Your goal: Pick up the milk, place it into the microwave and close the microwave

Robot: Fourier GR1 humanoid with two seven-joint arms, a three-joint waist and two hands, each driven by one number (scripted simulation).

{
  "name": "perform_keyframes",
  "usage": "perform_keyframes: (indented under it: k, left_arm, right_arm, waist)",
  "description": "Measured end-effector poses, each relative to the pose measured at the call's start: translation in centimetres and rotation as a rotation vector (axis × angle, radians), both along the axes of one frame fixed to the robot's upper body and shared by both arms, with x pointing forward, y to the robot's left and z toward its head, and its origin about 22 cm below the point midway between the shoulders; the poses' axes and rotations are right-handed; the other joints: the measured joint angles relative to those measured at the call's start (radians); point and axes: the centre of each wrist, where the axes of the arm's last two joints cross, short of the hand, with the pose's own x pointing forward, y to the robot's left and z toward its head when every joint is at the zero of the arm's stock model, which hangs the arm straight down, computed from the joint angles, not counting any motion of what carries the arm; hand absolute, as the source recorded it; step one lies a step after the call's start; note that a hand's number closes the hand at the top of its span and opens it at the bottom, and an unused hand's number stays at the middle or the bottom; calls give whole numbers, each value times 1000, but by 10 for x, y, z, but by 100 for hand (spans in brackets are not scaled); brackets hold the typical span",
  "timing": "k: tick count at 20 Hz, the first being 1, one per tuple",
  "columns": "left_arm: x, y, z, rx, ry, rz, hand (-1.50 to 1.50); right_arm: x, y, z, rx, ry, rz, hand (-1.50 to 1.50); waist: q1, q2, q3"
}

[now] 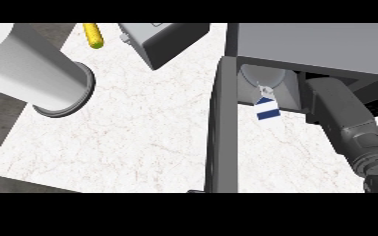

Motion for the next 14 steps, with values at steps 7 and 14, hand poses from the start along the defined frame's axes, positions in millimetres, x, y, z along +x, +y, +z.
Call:
perform_keyframes:
  k: [7,14]
  left_arm:
    - [4,1,1,20,3,-2,-150]
    - [7,4,3,53,11,5,-150]
  right_arm:
    - [1,-6,4,14,-5,-30,150]
    - [7,-16,22,-22,-31,-28,150]
  waist:
    - [16,8,2]
    - [37,31,10]
